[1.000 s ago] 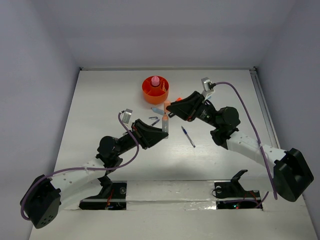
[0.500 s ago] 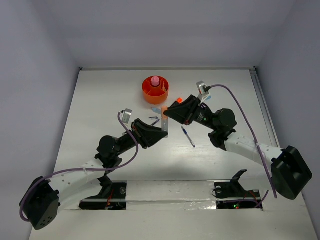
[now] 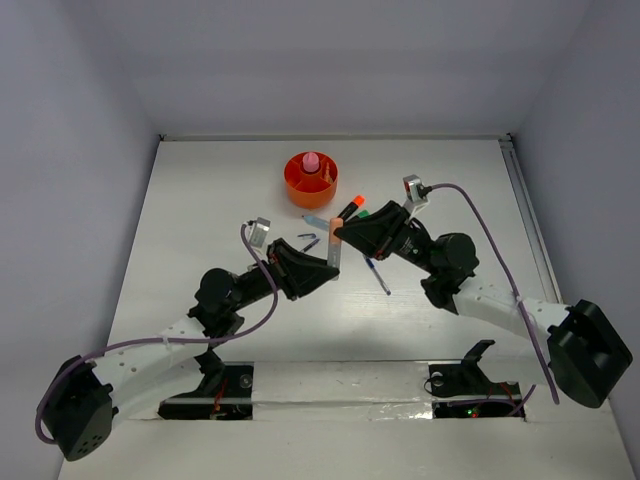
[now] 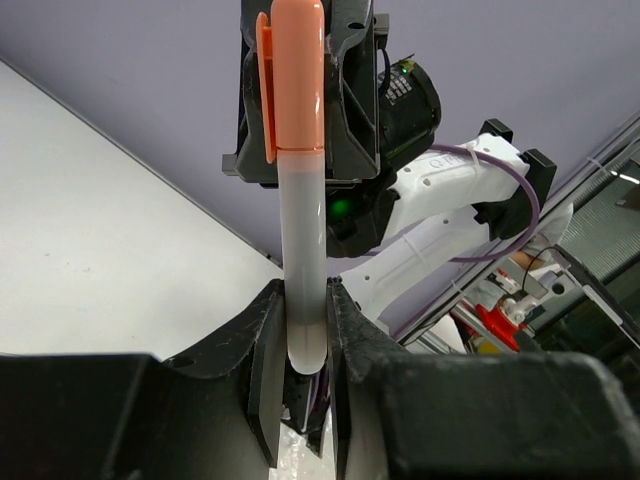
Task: Sort the stationery into containers
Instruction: Close the pen cap on the pen.
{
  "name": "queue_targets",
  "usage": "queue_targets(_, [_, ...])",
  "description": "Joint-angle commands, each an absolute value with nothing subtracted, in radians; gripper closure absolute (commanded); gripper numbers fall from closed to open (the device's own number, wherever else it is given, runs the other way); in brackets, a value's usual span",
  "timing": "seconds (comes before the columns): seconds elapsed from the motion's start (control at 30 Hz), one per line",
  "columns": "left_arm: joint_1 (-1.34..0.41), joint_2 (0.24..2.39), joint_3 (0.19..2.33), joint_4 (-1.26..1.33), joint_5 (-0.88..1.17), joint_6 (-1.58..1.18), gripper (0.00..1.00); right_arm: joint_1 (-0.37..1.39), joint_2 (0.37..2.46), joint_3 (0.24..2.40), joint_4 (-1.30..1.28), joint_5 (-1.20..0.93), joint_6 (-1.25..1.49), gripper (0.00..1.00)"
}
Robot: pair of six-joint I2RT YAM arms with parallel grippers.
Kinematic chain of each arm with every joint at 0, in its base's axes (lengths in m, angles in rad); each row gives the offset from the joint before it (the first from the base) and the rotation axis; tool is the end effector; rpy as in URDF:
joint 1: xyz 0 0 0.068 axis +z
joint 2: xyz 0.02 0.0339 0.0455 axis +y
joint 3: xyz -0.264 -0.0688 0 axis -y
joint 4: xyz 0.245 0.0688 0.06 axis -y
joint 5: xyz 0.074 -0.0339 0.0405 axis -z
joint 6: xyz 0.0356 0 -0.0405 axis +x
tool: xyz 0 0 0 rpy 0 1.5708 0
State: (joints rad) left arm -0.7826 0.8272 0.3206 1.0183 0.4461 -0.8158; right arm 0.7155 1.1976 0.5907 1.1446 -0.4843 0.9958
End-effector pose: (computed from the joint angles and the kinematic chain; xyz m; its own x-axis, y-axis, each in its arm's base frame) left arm 0.1148 -0.1358 0.2934 -0.4196 -0.5093 -0.7514 0.8716 0.0051 -0.4902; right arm 0.1777 0.1764 0.3229 -0.5303 0.5231 -0.6672 -0.8043 -0.0613 0.5911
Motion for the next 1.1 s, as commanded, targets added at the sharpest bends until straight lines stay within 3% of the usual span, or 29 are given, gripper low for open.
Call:
queue_targets(0.0, [-0.775,0.796,0.455,1.178,0.388,-0.802,1.0,0.764,1.201,0.523,1.169,-0.561,0.982,1.0])
queue_targets(0.83, [-0.713,0.853,0.713,1.065,0.454,-0.808,1.0,0.931,1.111,0.255,0.884,-0.459,0.891,1.0])
queue_targets(1.07, [-0.713,0.824,0.637,0.944,0.413,-0.776,0.98,0.931,1.02,0.386,0.74,-0.315,0.822,1.0])
